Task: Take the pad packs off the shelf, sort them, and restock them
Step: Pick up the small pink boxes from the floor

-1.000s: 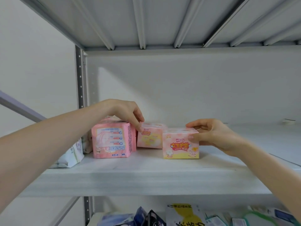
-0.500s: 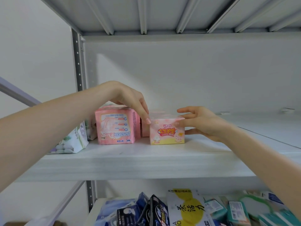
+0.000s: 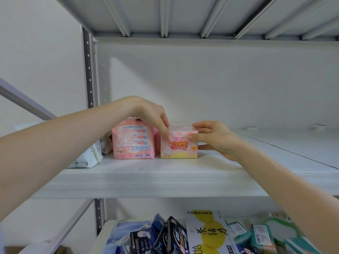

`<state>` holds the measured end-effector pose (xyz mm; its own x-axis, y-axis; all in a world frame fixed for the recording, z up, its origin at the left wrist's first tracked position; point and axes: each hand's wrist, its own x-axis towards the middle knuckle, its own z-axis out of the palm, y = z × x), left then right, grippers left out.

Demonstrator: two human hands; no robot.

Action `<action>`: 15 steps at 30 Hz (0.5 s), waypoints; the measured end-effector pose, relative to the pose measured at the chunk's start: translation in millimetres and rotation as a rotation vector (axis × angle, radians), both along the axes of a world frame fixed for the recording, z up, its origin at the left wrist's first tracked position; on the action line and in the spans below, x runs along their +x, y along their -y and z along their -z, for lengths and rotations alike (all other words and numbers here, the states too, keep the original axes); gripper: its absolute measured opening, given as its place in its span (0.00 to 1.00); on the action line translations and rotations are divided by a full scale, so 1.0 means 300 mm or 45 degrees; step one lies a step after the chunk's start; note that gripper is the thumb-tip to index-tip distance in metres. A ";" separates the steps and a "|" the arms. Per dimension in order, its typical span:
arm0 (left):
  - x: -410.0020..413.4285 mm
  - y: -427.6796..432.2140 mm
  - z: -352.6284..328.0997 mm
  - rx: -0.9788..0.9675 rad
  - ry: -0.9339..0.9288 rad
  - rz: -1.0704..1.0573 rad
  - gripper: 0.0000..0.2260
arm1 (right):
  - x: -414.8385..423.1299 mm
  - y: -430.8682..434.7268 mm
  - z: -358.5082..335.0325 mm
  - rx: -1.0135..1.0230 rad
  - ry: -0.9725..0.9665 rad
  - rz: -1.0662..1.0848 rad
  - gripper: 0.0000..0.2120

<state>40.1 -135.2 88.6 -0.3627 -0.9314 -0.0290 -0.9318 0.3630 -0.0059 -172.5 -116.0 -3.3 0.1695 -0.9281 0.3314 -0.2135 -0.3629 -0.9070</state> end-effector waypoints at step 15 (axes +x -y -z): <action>0.008 -0.015 0.015 -0.021 -0.065 -0.007 0.30 | 0.009 -0.004 0.009 -0.073 -0.143 0.131 0.31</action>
